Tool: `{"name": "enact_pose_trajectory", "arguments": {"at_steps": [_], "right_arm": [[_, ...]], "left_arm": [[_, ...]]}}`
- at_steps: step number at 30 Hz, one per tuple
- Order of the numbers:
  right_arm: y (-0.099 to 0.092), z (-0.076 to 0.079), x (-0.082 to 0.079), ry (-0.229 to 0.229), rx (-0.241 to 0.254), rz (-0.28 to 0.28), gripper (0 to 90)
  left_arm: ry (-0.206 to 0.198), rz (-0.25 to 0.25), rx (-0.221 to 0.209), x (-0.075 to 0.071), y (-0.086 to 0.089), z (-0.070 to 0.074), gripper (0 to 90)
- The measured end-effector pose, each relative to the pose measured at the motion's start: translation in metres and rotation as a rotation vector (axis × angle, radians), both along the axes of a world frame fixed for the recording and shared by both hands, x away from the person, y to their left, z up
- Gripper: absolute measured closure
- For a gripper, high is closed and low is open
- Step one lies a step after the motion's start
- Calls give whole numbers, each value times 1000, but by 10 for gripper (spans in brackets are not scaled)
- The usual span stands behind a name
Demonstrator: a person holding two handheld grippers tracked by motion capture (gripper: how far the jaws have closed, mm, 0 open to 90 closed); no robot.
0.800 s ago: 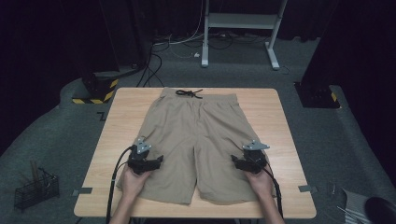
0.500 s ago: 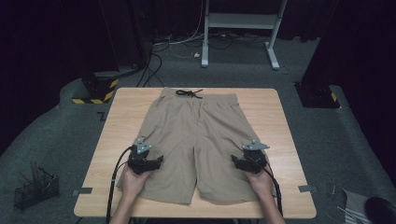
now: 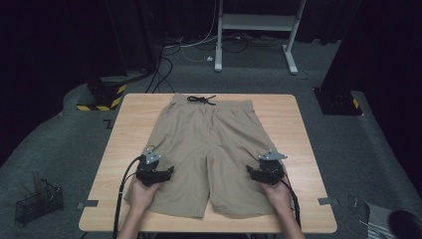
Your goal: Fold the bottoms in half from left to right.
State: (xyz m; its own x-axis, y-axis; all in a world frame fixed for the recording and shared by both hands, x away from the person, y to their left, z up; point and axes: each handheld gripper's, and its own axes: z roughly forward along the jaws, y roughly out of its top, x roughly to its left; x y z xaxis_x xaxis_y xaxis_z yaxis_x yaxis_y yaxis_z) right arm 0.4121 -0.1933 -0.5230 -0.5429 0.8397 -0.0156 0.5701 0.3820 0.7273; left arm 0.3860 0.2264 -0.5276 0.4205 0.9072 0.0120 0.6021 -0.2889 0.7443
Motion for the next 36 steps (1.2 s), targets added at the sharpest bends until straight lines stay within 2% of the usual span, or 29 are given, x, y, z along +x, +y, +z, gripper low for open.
{"name": "enact_pose_trajectory", "arguments": {"at_steps": [7,20,36], "right_arm": [[1,0,-2,-1,4,-11,377],[3,0,-19,-5,3,-31,399],[4,0,-31,-4,1,-34,399]], "left_arm": [[-2,3,-9,-4,-1,0,261],[-2,-11,-11,-13,-3,0,265],[-5,-25,-16,-23,-3,0,294]]}}
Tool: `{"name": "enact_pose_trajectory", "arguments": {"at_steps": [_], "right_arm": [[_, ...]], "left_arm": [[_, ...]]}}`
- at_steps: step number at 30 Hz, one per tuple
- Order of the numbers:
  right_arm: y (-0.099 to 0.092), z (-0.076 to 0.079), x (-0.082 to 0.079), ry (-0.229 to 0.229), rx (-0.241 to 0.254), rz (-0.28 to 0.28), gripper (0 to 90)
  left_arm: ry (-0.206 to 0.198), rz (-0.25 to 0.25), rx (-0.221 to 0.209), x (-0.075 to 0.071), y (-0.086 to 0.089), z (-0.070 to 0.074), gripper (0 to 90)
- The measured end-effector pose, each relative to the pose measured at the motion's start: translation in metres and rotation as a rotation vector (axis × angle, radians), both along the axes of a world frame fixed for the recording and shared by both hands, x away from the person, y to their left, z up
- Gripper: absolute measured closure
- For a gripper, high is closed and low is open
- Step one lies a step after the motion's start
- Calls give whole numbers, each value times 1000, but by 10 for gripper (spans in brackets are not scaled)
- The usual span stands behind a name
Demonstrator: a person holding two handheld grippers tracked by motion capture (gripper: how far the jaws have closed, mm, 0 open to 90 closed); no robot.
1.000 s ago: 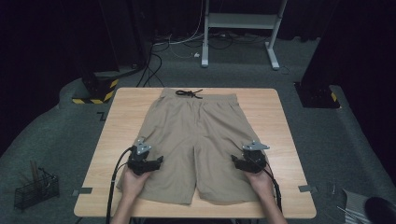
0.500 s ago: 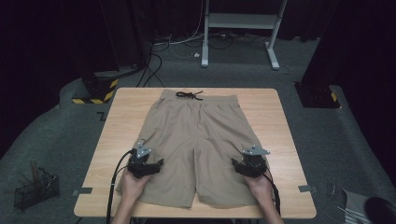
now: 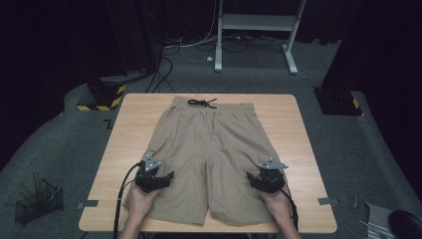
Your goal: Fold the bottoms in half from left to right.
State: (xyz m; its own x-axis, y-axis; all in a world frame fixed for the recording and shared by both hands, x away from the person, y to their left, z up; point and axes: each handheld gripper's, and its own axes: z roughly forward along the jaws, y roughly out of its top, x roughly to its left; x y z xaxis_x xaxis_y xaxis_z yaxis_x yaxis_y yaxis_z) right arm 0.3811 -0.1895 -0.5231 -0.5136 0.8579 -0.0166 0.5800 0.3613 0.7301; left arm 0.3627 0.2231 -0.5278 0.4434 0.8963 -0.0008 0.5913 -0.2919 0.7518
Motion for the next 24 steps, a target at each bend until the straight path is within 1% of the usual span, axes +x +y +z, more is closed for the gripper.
{"name": "enact_pose_trajectory", "arguments": {"at_steps": [4,8,14,19,22,24], "right_arm": [[0,0,-3,3,2,0,399],[0,0,-10,1,1,8,399],[-1,0,-17,1,-1,14,399],[-1,0,-29,2,-1,15,399],[0,1,-33,3,-4,21,400],[1,0,-40,1,-3,30,402]], "left_arm": [[-2,-5,1,-3,0,0,298],[-2,-9,-1,-8,0,0,302],[-3,-19,-2,-17,0,0,305],[-5,-20,-3,-28,0,0,322],[-3,-19,-2,-32,-1,0,322],[-5,-19,-2,-36,-3,0,322]]}}
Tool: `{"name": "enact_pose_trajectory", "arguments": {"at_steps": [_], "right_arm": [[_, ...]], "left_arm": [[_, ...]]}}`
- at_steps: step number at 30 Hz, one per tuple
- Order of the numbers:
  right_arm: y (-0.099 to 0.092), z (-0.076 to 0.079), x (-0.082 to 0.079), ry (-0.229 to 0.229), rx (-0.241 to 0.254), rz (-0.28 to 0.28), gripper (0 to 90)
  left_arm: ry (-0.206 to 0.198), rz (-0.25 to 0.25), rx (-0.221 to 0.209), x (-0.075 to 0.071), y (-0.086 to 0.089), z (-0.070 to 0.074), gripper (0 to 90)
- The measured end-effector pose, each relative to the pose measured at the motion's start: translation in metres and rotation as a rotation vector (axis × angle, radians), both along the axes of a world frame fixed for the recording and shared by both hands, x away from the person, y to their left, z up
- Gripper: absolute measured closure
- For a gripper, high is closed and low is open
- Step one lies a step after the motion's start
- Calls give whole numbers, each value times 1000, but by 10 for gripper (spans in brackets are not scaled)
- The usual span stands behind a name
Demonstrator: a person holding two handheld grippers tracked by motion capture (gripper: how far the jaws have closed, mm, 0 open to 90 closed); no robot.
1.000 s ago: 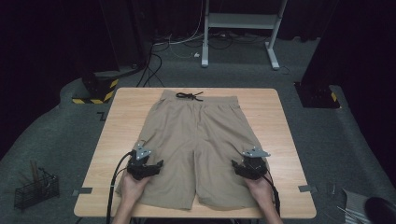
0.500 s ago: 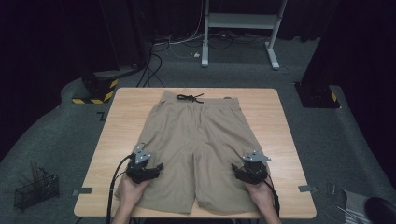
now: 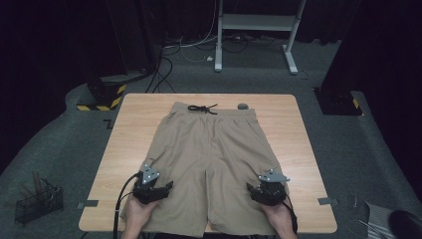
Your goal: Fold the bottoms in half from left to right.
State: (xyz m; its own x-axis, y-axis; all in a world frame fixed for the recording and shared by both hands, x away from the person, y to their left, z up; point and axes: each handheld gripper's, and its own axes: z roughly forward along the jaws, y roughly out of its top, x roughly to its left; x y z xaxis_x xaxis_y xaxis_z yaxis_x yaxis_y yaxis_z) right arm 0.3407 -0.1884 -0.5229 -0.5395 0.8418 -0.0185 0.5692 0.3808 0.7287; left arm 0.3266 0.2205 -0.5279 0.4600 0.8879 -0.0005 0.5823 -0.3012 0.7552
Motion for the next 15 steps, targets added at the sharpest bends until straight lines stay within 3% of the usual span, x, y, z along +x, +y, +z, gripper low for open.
{"name": "enact_pose_trajectory", "arguments": {"at_steps": [15], "right_arm": [[6,0,-39,-10,0,50,419]], "left_arm": [[-2,-12,-1,-38,-8,0,323]]}}
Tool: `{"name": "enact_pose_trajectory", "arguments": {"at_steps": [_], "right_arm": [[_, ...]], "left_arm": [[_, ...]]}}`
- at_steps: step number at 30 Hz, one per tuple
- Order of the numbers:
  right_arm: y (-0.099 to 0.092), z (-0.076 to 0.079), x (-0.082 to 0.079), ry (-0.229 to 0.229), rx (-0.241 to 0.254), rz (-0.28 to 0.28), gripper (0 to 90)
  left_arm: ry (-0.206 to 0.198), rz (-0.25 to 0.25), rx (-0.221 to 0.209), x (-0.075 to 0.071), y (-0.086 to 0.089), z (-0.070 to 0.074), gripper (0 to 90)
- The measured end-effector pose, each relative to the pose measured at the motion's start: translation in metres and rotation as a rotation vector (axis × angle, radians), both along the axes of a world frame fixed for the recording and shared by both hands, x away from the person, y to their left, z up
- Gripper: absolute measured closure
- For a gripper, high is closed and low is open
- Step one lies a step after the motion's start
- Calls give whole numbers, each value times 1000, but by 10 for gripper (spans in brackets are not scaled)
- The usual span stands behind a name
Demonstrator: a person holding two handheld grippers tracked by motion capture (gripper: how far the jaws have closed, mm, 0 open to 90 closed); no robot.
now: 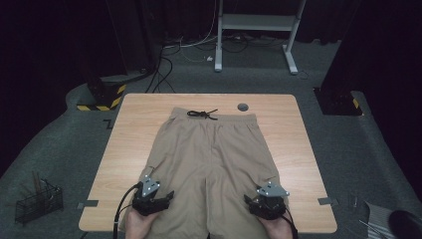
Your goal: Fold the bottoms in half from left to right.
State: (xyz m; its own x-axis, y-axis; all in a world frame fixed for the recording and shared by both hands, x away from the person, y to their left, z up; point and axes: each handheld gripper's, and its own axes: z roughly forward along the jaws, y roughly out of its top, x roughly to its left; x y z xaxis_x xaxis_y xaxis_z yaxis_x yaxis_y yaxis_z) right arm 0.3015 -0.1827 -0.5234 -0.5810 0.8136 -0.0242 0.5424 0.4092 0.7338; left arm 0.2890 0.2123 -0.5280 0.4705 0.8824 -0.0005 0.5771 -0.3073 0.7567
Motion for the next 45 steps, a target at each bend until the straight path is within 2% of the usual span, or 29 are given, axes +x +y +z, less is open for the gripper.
{"name": "enact_pose_trajectory", "arguments": {"at_steps": [3,5,7,9,10,11,16,17,19,20,21,24,25,26,27,28,29,30,31,32,33,35,36,39,40,41,43,44,45], "right_arm": [[0,1,-10,10,-3,-2,424],[0,1,-12,9,0,-1,427],[0,1,-14,10,-4,11,440],[1,2,-12,-4,-15,13,447],[1,3,-10,-9,-13,13,446],[1,5,-7,-8,-6,13,446],[2,14,7,-30,28,22,445],[1,19,18,-28,56,24,445],[1,24,29,-36,69,23,445],[1,27,35,-36,76,22,443],[1,27,35,-36,76,22,443],[4,35,58,-61,73,7,437],[4,36,65,-63,83,1,437],[3,37,71,-61,92,-10,437],[4,38,77,-61,99,-19,438],[3,38,84,-63,102,-29,439],[4,38,90,-59,105,-45,441],[4,38,96,-52,105,-60,445],[4,38,96,-52,105,-60,445],[5,38,107,-44,110,-83,447],[6,37,112,-43,109,-93,448],[8,35,122,-42,109,-116,449],[8,35,122,-42,109,-116,449],[12,28,136,-48,98,-149,450],[15,24,144,-37,82,-166,453],[15,24,144,-37,82,-166,453],[20,19,153,-25,55,-170,458],[21,17,155,-33,56,-173,462],[21,15,158,-38,56,-174,461]], "left_arm": [[-9,0,-3,-13,-3,-1,322],[-11,-2,6,-16,-3,-1,320],[-3,-4,-8,-17,-3,0,312],[1,-8,-34,-16,-1,0,313],[22,-11,-78,-12,1,1,312],[22,-11,-93,-10,2,3,310],[3,-6,-133,1,3,11,295],[18,-8,-145,10,4,15,281],[21,-9,-151,20,5,20,278],[21,-9,-151,20,5,20,278],[25,-16,-146,26,5,22,278],[35,-28,-109,53,2,28,272],[35,-28,-109,53,2,28,272],[33,-5,-103,67,1,29,278],[34,4,-98,74,0,30,285],[34,4,-98,74,0,30,289],[36,25,-87,89,-1,30,294],[35,30,-69,96,-2,30,297],[35,30,-69,96,-2,30,297],[27,46,-41,109,-6,31,298],[27,46,-41,109,-6,31,298],[-2,58,-26,125,-12,32,303],[-2,58,-26,125,-12,32,304],[1,74,-38,140,-16,29,306],[0,79,-33,144,-16,28,308],[-4,85,-48,147,-17,26,308],[16,97,-50,153,-17,22,312],[35,103,-48,159,-17,18,312],[35,103,-48,159,-17,18,312]]}}
